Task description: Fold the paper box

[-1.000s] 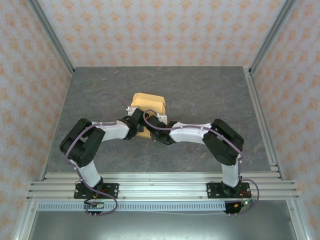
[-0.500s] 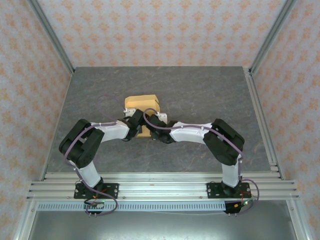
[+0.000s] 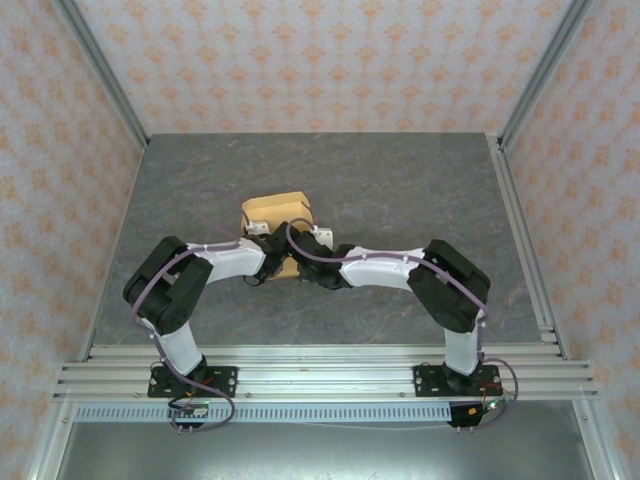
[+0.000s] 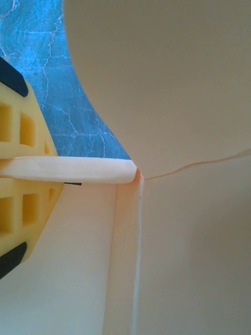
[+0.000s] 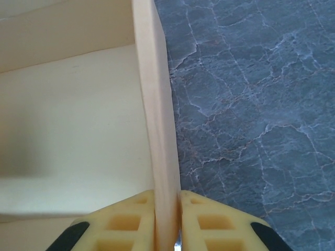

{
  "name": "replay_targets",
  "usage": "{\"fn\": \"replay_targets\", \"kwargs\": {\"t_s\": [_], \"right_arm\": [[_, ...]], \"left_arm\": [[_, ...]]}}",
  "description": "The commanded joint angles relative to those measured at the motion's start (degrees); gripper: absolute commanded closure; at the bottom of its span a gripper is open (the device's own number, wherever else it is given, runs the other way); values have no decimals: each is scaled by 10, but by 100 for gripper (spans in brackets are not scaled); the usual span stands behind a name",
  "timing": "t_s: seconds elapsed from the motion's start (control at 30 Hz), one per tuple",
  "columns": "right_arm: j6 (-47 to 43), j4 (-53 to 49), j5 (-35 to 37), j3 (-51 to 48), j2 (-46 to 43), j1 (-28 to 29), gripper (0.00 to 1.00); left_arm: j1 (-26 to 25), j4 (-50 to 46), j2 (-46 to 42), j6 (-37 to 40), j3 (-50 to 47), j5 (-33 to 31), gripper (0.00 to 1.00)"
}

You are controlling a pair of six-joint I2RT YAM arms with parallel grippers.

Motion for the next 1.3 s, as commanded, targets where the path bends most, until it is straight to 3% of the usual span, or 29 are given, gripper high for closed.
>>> {"fn": "replay_targets", "kwargs": {"t_s": [0.0, 0.1, 0.23, 0.43, 0.63, 0.8, 1.07, 1.27], "right_arm": [[10, -56, -5, -26, -25, 25, 85], [11, -51, -7, -31, -23, 26, 84], [3, -51, -14, -14, -5, 25, 84], [-6, -63, -2, 18, 19, 25, 80], [-9, -68, 2, 26, 13, 26, 69], [-14, -78, 6, 37, 9, 25, 61], [-32, -83, 6, 46, -15, 25, 34], [-66, -80, 3, 39, -83, 23, 20]], "left_arm": [[3, -50, 17, -42, -6, -83, 89], [2, -43, 17, -47, -9, -83, 88], [-5, 1, -17, -12, -20, -38, 62], [-13, -1, -88, 13, -26, 4, 50], [-14, 23, -182, 12, -71, 66, 46], [-15, 5, -257, 13, -98, 81, 39], [-11, -60, -385, 49, -84, 67, 32], [69, -43, -447, 90, -72, 145, 30]]}}
